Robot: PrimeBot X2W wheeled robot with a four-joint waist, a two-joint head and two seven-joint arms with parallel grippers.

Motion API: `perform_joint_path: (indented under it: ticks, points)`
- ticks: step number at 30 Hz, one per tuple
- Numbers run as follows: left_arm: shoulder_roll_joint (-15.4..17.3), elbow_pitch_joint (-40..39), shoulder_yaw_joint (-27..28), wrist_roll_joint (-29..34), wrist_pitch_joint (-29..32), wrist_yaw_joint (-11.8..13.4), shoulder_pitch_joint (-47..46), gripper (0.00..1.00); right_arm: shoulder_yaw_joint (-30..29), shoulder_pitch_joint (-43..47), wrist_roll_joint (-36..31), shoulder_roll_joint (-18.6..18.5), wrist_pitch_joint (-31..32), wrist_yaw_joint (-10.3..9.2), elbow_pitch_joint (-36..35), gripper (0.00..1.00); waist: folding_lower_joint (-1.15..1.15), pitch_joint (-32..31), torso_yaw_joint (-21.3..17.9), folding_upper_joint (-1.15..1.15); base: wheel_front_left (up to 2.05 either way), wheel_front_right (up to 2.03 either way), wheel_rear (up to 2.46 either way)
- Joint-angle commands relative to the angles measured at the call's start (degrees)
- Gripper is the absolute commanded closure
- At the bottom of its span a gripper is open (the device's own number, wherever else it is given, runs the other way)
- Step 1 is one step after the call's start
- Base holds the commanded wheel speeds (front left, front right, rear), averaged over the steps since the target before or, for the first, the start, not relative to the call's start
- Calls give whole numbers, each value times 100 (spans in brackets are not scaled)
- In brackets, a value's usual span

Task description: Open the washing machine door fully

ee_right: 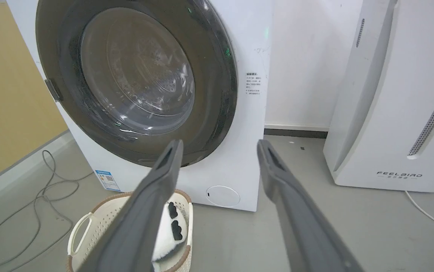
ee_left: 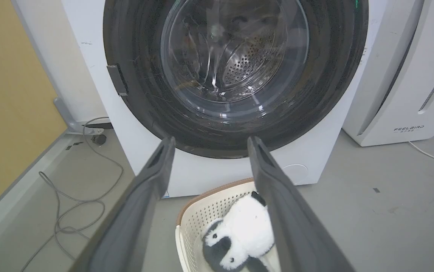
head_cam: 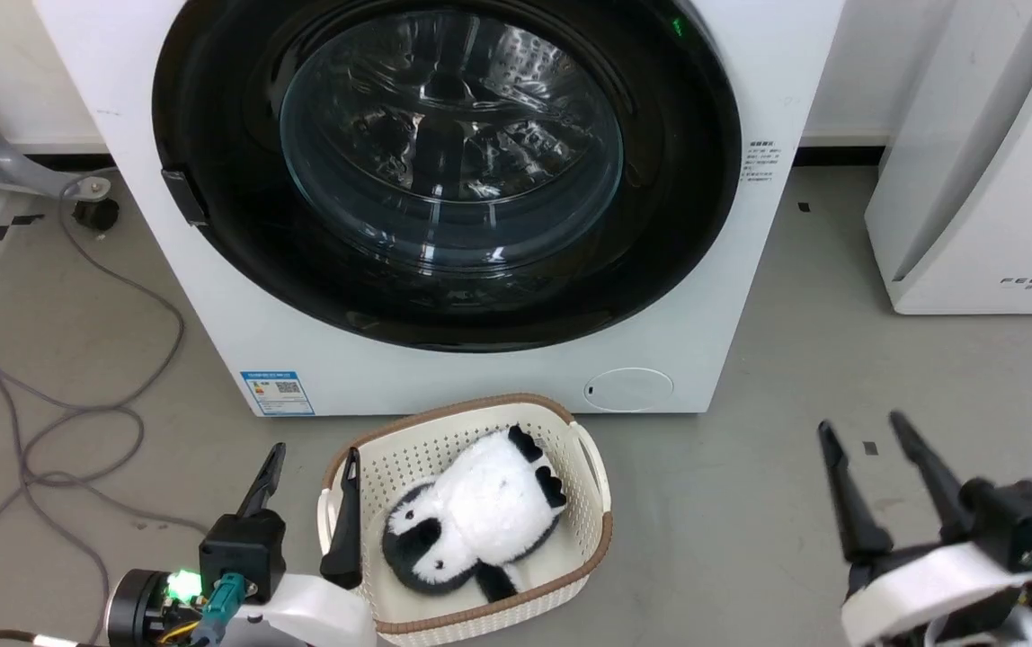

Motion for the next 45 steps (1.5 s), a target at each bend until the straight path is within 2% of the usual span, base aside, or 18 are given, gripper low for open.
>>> perform_joint_path:
  ticks: [1, 17, 30, 31, 32, 45]
  points:
    - [22, 12, -31, -16, -58, 51, 3, 0, -12, -131, 74, -46, -32, -2, -39, 0, 0, 10, 3, 0, 0, 0, 0]
    - [48, -32, -248, 3, -262, 93, -137, 0, -29, -950, 719, -508, 77, -2, -99, 0, 0, 345, 136, 0, 0, 0, 0]
    - [62, -100, -399, -8, -418, 146, -322, 0, -195, -2009, 1833, -754, 410, -3, 229, 0, 0, 723, 294, 0, 0, 0, 0]
    - [63, -105, -410, -10, -430, 151, -335, 0, -228, -2104, 1945, -752, 436, -3, 285, 58, 0, 753, 307, 0, 0, 0, 0]
    - [63, -109, -423, -11, -442, 155, -349, 0, -266, -2206, 2050, -753, 461, -3, 347, 100, 0, 783, 321, 0, 0, 0, 0]
    - [56, -149, -638, -49, -597, 210, -545, 0, -758, -3755, 3081, -865, 1070, -4, 1621, 100, 0, 1215, 566, 0, 0, 0, 0]
